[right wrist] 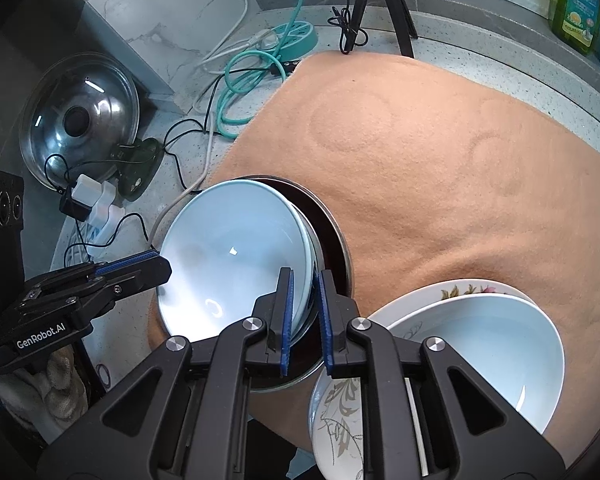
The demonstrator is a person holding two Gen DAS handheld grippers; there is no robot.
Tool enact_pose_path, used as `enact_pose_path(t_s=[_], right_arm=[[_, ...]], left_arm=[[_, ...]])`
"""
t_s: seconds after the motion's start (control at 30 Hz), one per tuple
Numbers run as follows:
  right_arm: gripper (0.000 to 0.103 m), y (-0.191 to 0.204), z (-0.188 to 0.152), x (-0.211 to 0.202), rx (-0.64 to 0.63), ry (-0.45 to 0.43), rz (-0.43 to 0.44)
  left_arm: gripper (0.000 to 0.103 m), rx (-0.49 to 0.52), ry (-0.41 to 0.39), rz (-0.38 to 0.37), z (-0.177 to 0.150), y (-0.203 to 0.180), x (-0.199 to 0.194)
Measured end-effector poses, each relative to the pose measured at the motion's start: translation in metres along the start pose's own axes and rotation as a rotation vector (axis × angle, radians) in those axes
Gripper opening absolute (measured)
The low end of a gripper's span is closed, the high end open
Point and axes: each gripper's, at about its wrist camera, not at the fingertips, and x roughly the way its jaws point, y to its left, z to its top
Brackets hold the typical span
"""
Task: Organize plates and bowls
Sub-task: 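Lift the pale blue bowl with both grippers and lower it into the red bowl, then open both grippers to release the pale blue bowl in the stack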
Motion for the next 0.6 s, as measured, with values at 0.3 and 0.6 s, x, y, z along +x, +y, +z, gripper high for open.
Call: enact_pose_path(t_s=[0.3,0.6], right_arm=[[0.023,0.0,-0.001,-0.009,0.009,-0.027,0.019],[0.072,-0.021,0.002,-0.031,0.06,-0.101,0.034]], left_arm=[[0.013,-0.003,-0.024,-0.001,0.001,0.002,-0.007],[0.031,-0.045,-0.048,0.01,0.003,0.019,-0.018]])
